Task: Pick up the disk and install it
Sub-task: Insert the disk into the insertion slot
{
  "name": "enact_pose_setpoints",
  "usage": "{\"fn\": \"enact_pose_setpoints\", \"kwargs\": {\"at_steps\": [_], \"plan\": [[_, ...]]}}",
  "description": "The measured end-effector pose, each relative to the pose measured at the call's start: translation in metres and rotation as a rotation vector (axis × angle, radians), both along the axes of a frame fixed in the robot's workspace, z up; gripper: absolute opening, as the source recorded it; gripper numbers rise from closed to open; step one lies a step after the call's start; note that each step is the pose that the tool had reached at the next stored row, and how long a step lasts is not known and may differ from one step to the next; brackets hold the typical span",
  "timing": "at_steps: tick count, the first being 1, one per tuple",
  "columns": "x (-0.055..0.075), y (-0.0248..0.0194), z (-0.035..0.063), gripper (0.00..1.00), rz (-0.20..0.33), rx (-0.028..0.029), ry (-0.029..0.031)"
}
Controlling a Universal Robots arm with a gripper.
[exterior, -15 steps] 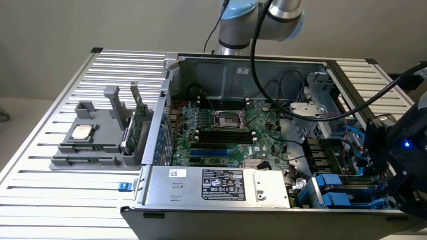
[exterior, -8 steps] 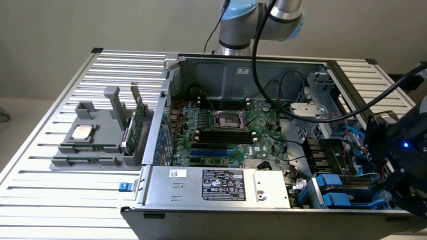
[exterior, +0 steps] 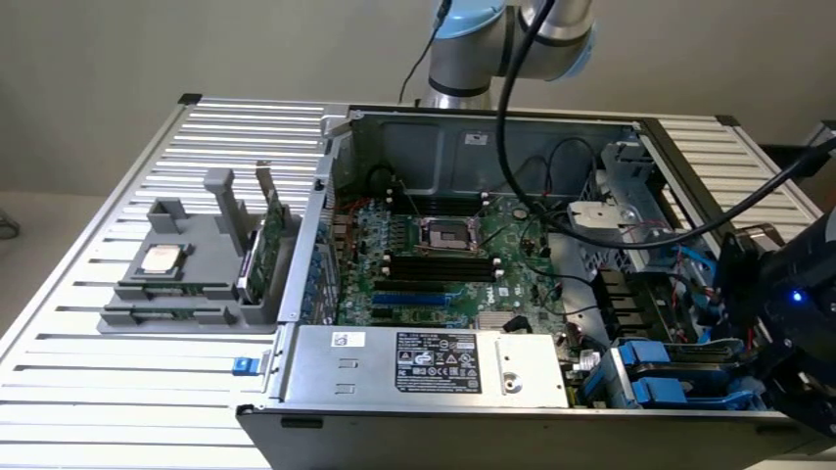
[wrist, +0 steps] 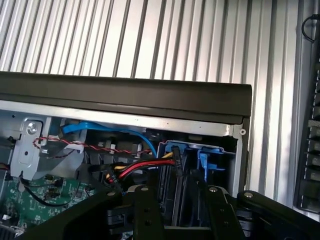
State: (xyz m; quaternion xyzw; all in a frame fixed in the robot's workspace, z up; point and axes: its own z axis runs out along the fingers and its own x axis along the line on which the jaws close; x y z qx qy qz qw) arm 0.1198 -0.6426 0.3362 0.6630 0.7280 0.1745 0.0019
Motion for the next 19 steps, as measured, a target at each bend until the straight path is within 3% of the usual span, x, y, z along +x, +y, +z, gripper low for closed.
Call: {"fn": "enact_pose_setpoints", "kwargs": {"at_steps": [3,4,10,13,17,19], "plan": [[0.001,-0.0009,-0.0013,0.39,-0.001,0.0045,0.0057],[0.001,-0.0012,-0.0017,0.39,-0.001,0.0086,0.0081],[0.004,-0.0026,-0.0036,0.39,-0.001,0.0438,0.0205],[0.007,-0.004,-0.005,0.39,-0.001,0.0572,0.0288],[0.009,-0.006,-0.0068,0.39,-0.001,0.0704,0.0432],[0.011,-0.007,-0.0071,0.39,-0.002,0.0754,0.0554]]}}
